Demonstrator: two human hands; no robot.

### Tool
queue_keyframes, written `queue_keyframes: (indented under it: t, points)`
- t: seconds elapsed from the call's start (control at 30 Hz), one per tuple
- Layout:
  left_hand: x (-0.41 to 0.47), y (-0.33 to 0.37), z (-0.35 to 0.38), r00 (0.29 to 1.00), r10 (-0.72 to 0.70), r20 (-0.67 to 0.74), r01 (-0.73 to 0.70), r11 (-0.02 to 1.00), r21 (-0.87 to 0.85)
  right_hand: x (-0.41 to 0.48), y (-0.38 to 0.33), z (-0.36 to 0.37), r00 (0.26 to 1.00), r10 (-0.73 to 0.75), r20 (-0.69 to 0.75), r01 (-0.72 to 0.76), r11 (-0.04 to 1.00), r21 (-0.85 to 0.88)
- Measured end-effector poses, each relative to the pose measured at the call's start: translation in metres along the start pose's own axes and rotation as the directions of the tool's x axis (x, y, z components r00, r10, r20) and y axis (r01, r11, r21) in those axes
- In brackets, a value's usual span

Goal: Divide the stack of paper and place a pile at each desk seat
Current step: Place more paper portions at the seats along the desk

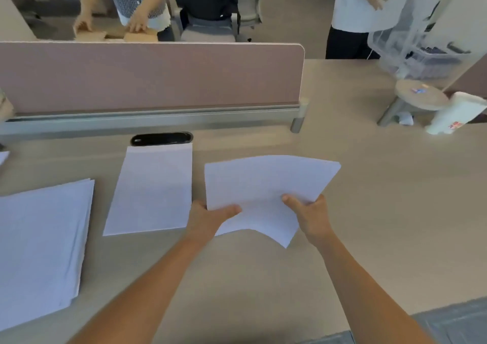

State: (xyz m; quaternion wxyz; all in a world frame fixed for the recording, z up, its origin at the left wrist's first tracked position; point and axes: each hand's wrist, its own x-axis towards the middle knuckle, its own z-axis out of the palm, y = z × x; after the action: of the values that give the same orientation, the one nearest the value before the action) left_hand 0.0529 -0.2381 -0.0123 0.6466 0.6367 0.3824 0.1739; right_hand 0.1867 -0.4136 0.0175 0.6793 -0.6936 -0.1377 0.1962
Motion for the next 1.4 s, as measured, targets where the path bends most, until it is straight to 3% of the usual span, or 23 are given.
queue_keyframes:
  t: [0.13,0.33,0.53,0.7,0.87,0.97,1.13,1.27,1.4]
  points:
    - [-0.008,0.024,0.024,0.996,0.05,-0.069,-0.054,0.997,-0.058,0.027,-0.02,-0.018,1.0,-0.011,0.028,0.008,0.995,0.103]
    - [-0.002,0.025,0.036,0.997,0.033,-0.068,-0.032,0.999,0.01,0.05,-0.018,-0.049,0.971,0.05,0.232,-0.05,0.999,-0.003]
    - [-0.001,0.032,0.053,0.98,0.023,-0.196,-0.029,0.999,-0.024,0.061,-0.018,-0.048,0.973,0.049,0.226,-0.075,0.991,0.112]
    - [-0.001,0.029,0.052,0.99,-0.015,-0.14,0.013,1.0,-0.016,0.063,-0.016,-0.05,0.948,0.085,0.307,-0.091,0.996,0.008]
    - [-0.008,0.039,0.054,0.982,-0.059,-0.18,0.051,0.998,-0.048,0.054,-0.03,-0.04,0.967,0.143,0.21,-0.153,0.988,0.029]
    - [-0.014,0.061,0.045,0.985,-0.046,-0.168,0.051,0.998,0.03,0.047,-0.054,-0.036,0.978,0.135,0.157,-0.138,0.99,0.013]
    - [-0.021,0.093,0.025,0.998,0.062,-0.007,-0.059,0.975,0.212,0.027,-0.09,-0.026,0.996,0.085,0.02,-0.085,0.996,-0.02]
    - [-0.02,0.111,0.019,0.986,0.124,0.114,-0.143,0.973,0.183,0.021,-0.111,-0.022,0.99,0.141,-0.027,-0.141,0.99,0.008]
    - [0.003,0.114,0.036,0.988,0.05,0.146,-0.065,0.993,0.099,0.041,-0.115,-0.03,0.969,0.233,-0.078,-0.242,0.962,-0.126]
